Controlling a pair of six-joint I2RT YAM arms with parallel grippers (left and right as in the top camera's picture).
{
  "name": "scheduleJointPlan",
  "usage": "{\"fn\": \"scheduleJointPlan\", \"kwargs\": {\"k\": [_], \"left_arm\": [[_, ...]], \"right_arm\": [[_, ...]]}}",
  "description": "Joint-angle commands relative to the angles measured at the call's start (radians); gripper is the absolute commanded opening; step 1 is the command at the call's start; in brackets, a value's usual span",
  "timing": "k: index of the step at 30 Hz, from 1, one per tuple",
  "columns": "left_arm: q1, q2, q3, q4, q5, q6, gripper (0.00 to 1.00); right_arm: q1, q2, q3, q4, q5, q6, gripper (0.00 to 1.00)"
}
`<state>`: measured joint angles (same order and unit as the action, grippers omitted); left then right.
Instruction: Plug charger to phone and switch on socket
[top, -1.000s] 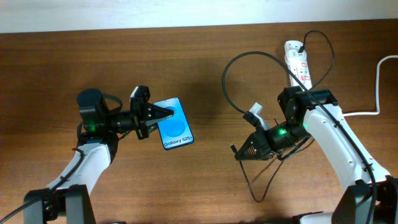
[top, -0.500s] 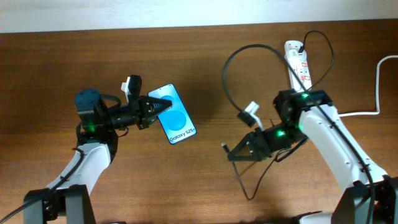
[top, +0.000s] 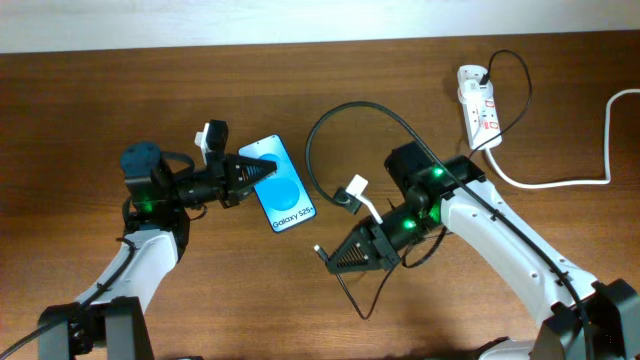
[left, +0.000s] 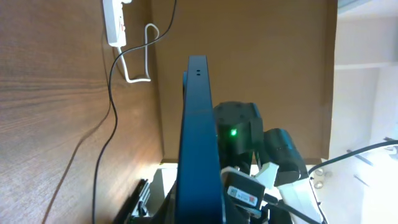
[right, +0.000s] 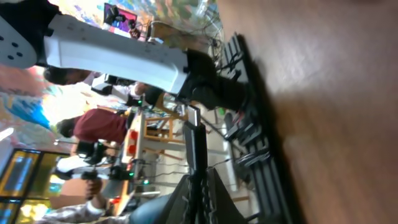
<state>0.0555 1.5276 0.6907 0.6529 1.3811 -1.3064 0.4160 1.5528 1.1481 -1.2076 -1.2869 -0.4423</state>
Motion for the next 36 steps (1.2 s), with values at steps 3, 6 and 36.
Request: {"fn": "scheduleJointPlan", "kwargs": {"k": [3, 6, 36], "left_arm": [[0.003, -0.018, 0.021, 0.043, 0.037, -0.017, 0.00], [0.003, -0.018, 0.021, 0.099, 0.036, -0.017, 0.00], [0.003, -0.018, 0.021, 0.158, -0.021, -0.002, 0.00]], "right_arm": [[0.005, -0.008, 0.005, 0.141, 0.017, 0.232, 0.04], [0.005, -0.008, 0.005, 0.201, 0.084, 0.379, 0.04], [0.080, -0.008, 0.005, 0.377, 0.056, 0.540, 0.04]]}}
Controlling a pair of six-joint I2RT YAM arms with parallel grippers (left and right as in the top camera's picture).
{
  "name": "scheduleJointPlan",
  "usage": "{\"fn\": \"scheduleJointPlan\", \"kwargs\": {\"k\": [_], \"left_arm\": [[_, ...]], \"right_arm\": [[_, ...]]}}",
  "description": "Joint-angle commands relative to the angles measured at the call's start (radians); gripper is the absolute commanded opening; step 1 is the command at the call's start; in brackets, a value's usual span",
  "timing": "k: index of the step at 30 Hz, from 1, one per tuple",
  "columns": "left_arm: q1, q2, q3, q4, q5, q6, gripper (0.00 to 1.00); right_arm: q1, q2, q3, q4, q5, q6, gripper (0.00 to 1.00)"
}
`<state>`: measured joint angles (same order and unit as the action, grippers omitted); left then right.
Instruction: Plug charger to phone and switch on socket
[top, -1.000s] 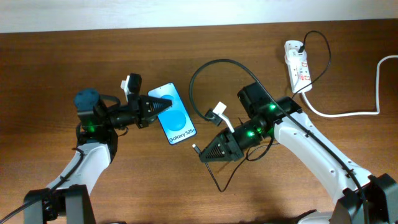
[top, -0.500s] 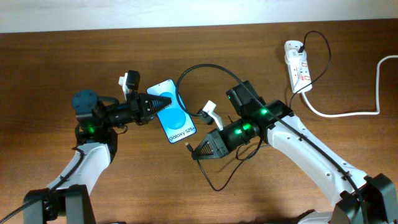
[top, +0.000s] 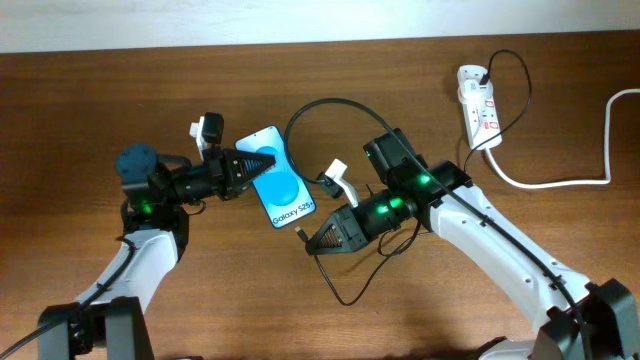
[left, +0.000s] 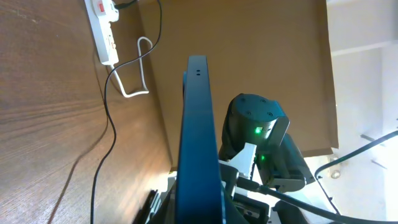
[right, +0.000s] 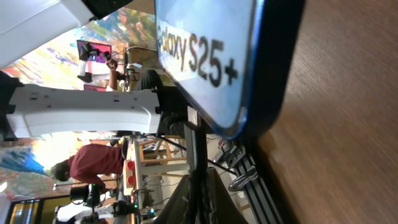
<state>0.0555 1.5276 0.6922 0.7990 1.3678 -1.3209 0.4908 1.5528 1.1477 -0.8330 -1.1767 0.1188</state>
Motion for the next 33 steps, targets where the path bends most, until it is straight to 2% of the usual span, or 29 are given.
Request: {"fn": "scheduleJointPlan", "kwargs": {"k": [1, 15, 33], "left_arm": [[0.003, -0.018, 0.019, 0.012, -0.008, 0.013, 0.00], [0.003, -0.018, 0.019, 0.011, -0.007, 0.012, 0.00], [0.004, -0.018, 0.019, 0.011, -0.003, 0.012, 0.00]], "right_arm": [[0.006, -0.008, 0.005, 0.002, -0.054, -0.021, 0.05], [0.006, -0.008, 0.005, 0.038, -0.052, -0.021, 0.05], [0.005, -0.008, 0.005, 0.038, 0.007, 0.055, 0.05]]}}
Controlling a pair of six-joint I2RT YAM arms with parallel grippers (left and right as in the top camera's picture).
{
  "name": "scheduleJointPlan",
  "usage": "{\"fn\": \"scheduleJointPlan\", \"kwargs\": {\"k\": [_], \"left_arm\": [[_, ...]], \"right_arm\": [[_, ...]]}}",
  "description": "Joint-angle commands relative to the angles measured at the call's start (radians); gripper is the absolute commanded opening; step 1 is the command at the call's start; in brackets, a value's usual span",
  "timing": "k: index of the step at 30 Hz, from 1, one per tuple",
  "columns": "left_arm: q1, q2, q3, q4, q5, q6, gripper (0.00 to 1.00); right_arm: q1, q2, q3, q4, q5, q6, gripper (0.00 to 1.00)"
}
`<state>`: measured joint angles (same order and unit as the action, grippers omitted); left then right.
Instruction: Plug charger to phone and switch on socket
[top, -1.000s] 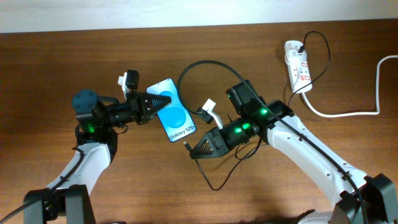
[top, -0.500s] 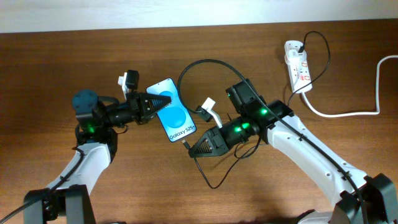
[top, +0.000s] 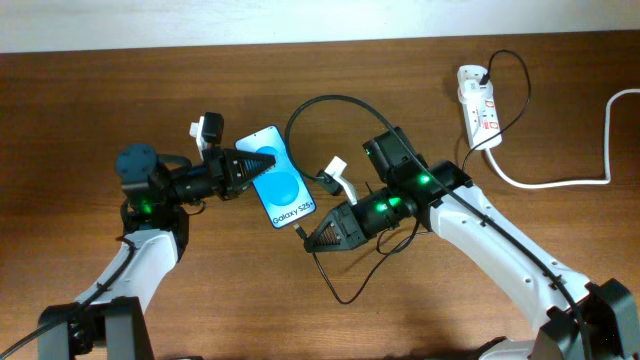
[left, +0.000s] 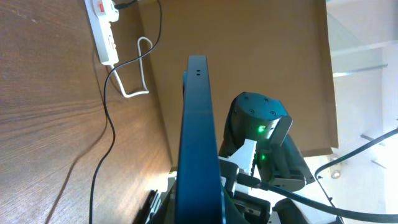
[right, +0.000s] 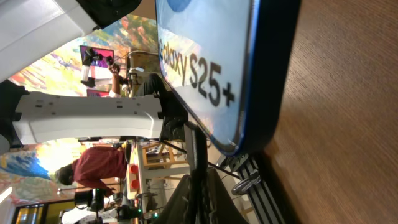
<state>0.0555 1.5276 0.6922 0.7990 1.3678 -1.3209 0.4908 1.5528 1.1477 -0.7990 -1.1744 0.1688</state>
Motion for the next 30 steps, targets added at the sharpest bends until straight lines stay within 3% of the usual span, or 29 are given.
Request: {"fn": "scheduleJointPlan", "kwargs": {"k": [1, 30], "left_arm": [[0.005, -0.018, 0.019, 0.011, -0.003, 0.012, 0.00], [0.004, -0.018, 0.019, -0.060, -0.034, 0.013, 0.00]], "right_arm": [[0.005, -0.008, 0.005, 0.004, 0.005, 0.005, 0.04], [-0.026, -0.009, 0.005, 0.006, -0.052, -0.006, 0.05]]}}
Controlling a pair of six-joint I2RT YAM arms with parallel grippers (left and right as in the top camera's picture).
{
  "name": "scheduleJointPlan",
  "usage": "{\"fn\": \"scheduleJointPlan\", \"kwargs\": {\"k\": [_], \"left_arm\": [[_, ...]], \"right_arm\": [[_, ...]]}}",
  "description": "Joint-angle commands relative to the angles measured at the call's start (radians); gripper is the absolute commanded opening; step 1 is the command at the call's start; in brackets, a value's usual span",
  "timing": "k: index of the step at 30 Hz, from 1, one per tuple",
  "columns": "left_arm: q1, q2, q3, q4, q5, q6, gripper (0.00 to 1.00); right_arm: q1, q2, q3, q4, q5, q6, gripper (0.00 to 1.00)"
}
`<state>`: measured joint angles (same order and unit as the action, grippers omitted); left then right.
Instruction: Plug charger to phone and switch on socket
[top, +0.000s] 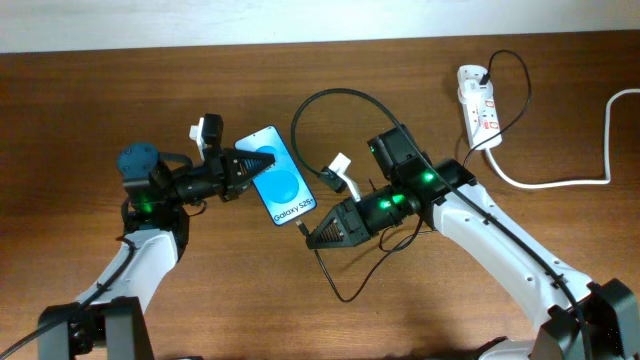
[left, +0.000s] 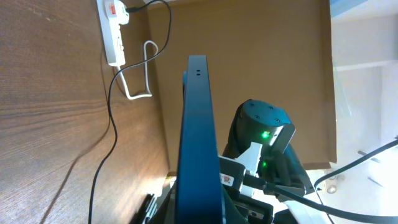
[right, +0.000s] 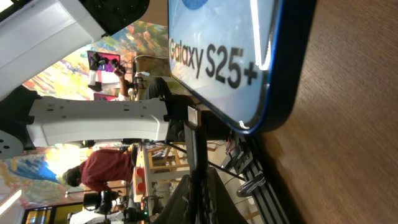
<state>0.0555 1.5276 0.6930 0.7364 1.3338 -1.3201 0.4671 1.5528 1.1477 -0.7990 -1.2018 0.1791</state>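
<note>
A blue phone (top: 283, 190) reading "Galaxy S25+" is held a little off the table, and my left gripper (top: 247, 170) is shut on its upper end. The left wrist view shows the phone (left: 198, 118) edge-on between the fingers. My right gripper (top: 318, 235) is shut on the charger plug (top: 304, 226), whose tip sits just below the phone's lower end. In the right wrist view the plug (right: 193, 124) points up beside the phone's bottom corner (right: 249, 68); whether they touch cannot be told. A white socket strip (top: 478, 105) lies at the far right.
The black charger cable (top: 340, 95) loops behind the right arm, runs to the strip, and trails below the gripper (top: 345, 295). A white mains lead (top: 560, 182) runs from the strip to the right edge. The strip (left: 112, 28) also shows in the left wrist view.
My right gripper has shifted slightly with the plug, which stays at the phone's lower end. The cable loop has moved a little. My left gripper still holds the phone in the same place.
At first my right gripper held the plug well to the right of and below the phone, which my left gripper held up. Then the plug was at the phone's lower end. It has stayed there through small shifts.
</note>
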Motion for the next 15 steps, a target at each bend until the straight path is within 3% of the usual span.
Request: {"fn": "scheduleJointPlan", "kwargs": {"k": [1, 15], "left_arm": [[0.004, -0.018, 0.019, 0.003, 0.000, 0.012, 0.00], [0.004, -0.018, 0.019, 0.003, 0.004, 0.012, 0.00]], "right_arm": [[-0.003, -0.009, 0.005, 0.008, -0.021, -0.017, 0.04], [-0.003, -0.009, 0.005, 0.010, 0.055, 0.032, 0.04]]}}
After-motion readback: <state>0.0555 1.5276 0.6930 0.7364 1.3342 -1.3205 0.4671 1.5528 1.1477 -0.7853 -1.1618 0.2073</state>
